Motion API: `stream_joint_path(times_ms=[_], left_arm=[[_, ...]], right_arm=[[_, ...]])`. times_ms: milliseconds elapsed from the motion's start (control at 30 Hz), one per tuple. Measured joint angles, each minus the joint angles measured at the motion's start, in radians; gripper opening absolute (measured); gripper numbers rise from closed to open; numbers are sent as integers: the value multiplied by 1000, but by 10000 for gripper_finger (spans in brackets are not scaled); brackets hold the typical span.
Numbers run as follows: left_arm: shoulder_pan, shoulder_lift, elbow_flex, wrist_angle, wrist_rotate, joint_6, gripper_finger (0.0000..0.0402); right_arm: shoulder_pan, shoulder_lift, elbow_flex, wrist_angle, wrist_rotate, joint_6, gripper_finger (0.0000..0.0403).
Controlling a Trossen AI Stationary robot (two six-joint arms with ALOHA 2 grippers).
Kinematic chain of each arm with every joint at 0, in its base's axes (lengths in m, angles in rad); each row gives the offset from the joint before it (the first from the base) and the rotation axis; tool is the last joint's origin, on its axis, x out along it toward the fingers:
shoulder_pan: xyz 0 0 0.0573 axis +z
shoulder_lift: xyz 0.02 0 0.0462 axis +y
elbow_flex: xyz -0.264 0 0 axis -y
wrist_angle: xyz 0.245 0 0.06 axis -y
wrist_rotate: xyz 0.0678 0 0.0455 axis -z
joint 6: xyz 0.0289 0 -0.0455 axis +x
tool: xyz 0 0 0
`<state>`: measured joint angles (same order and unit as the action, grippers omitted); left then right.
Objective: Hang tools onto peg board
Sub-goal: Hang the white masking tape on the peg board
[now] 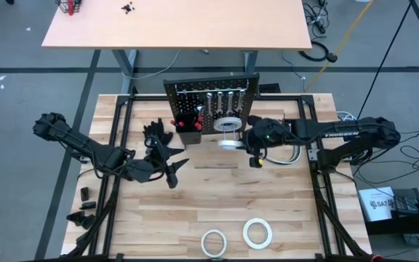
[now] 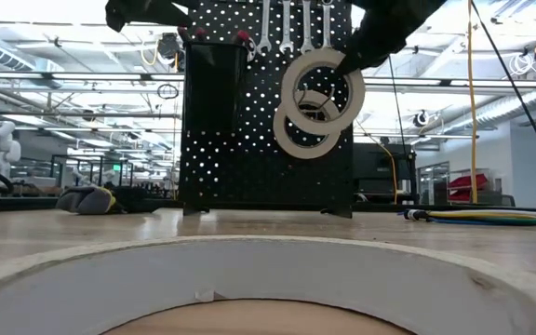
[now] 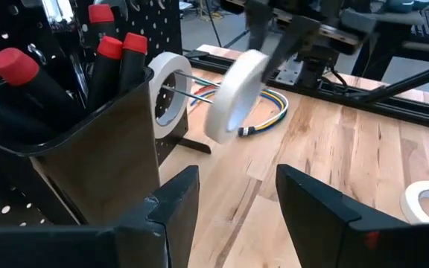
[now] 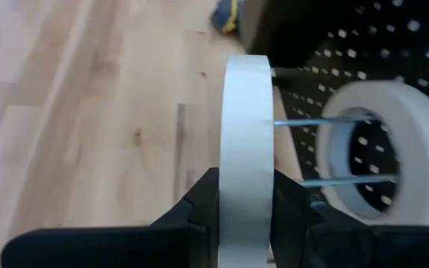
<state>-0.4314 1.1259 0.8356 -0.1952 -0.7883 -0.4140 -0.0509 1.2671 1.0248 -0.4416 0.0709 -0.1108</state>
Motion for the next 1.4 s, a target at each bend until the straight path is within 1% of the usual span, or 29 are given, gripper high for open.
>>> stream_joint_path(times_ms=[233, 400, 533, 600, 667, 767, 900, 1033, 1300, 1400], left_arm=[[0, 8, 0, 0, 0, -18, 183], [0, 9, 0, -1, 3, -26, 183], [-1, 9, 0, -2, 4, -27, 183], [-1, 9, 0, -2, 5, -27, 183], [-1, 9, 0, -5, 12, -27, 183], [-1, 9, 0, -5, 17, -27, 183], [-1, 9, 0, -8, 30, -27, 183], [-1, 9, 0, -9, 30, -27, 183], [-1, 9, 0, -10, 30, -28, 183], [-1, 9, 0, -10, 30, -28, 183]], right_arm=[[-87, 15, 0, -2, 1, -36, 66], [-119, 48, 0, 14, 13, 3, 71], [-130, 61, 0, 20, 20, 90, 129], [-129, 61, 0, 19, 51, 121, 157], [-129, 61, 0, 18, 82, 131, 176], [-129, 61, 0, 18, 117, 133, 192], [-124, 59, 0, 18, 124, 159, 195], [-100, 48, 0, 21, 141, 186, 188], [-35, 32, 0, 91, 142, 192, 174], [-10, 32, 0, 142, 141, 223, 167]])
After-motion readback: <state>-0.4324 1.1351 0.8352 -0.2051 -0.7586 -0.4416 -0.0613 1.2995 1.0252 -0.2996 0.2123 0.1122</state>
